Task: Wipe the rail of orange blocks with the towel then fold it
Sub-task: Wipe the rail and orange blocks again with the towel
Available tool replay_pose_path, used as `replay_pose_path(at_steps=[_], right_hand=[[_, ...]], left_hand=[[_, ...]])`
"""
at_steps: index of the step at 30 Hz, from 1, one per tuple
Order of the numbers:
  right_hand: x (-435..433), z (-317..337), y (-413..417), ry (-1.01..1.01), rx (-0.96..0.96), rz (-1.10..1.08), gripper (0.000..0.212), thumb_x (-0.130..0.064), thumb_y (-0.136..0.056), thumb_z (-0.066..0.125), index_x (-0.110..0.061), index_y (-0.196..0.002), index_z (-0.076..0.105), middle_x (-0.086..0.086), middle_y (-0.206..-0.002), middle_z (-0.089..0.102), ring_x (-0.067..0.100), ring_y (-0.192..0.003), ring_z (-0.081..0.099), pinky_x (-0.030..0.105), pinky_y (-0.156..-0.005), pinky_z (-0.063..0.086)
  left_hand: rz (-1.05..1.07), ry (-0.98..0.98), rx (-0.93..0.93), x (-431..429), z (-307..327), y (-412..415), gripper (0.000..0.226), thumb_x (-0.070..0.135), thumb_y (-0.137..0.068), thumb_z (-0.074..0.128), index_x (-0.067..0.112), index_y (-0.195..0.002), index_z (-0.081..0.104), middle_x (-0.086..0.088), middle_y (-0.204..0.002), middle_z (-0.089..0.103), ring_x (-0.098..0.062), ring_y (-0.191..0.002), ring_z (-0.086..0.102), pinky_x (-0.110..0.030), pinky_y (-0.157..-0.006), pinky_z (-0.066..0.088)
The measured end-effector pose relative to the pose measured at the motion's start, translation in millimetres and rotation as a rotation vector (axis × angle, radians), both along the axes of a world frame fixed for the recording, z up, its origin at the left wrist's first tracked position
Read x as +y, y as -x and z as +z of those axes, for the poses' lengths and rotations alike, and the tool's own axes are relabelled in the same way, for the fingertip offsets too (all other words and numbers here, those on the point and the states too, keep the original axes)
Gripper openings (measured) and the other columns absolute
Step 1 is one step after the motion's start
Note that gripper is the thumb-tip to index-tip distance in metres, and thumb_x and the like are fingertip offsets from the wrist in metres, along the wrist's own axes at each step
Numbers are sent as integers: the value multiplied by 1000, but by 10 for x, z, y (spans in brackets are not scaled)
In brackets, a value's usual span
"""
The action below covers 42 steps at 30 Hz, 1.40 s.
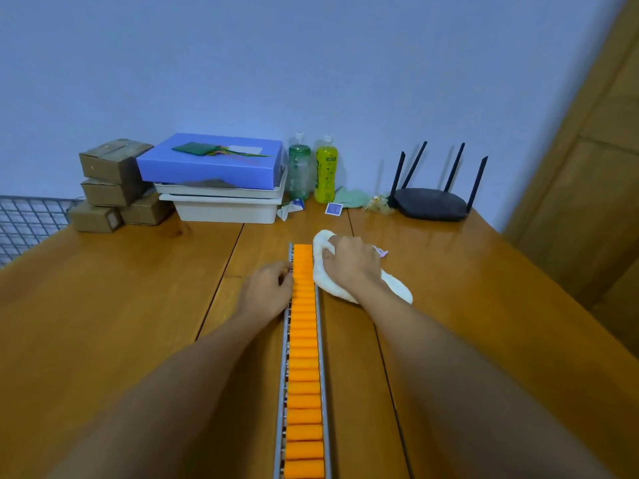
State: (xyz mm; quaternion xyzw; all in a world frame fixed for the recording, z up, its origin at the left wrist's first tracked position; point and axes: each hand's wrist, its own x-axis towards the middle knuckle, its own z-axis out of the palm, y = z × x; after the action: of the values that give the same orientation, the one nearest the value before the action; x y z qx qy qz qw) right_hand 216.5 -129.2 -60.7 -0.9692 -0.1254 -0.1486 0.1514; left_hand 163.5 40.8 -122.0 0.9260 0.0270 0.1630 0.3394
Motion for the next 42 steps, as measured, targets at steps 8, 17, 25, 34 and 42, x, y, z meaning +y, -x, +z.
replay_pose_path(at_steps=[8, 17, 25, 34, 42], right_hand=[[181, -285, -297, -217, 118, -29, 33, -35, -99, 49, -23, -125, 65, 8, -110, 69, 31, -100, 63, 34, -69, 42], [120, -330, -257, -191, 118, 80, 25, -32, -95, 50, -25, -103, 72, 3, -92, 69, 26, -86, 64, 31, -59, 42], [96, -312, -95, -146, 110, 83, 21, -29, -93, 50, -19, -98, 69, 4, -90, 68, 26, -83, 63, 34, -63, 47], [90, -262, 187, -87, 132, 60, 21, -28, -92, 52, -19, -103, 67, 4, -93, 66, 27, -86, 62, 33, -63, 43], [46, -228, 430, -48, 117, 38, 21, -28, -93, 54, -20, -108, 66, 5, -94, 66, 28, -89, 64, 34, -66, 48]], left_hand=[[2, 138, -46, 74, -91, -65, 32, 20, -102, 55, 22, -131, 67, 8, -103, 74, -5, -77, 67, -27, -68, 57], [-14, 204, -58, 116, -130, -112, 29, 24, -100, 61, 24, -127, 71, 3, -117, 75, -9, -98, 68, -29, -85, 56], [5, 203, -38, 111, -130, -116, 27, 26, -100, 61, 27, -125, 71, 0, -114, 73, -9, -92, 66, -29, -80, 54], [26, 173, 5, 73, -77, -43, 33, 27, -101, 60, 19, -133, 65, -2, -105, 70, -6, -82, 62, -20, -63, 44], [-42, 197, 69, 4, 30, 192, 34, 20, -105, 53, 11, -137, 61, -7, -130, 66, -21, -117, 60, -29, -90, 45]])
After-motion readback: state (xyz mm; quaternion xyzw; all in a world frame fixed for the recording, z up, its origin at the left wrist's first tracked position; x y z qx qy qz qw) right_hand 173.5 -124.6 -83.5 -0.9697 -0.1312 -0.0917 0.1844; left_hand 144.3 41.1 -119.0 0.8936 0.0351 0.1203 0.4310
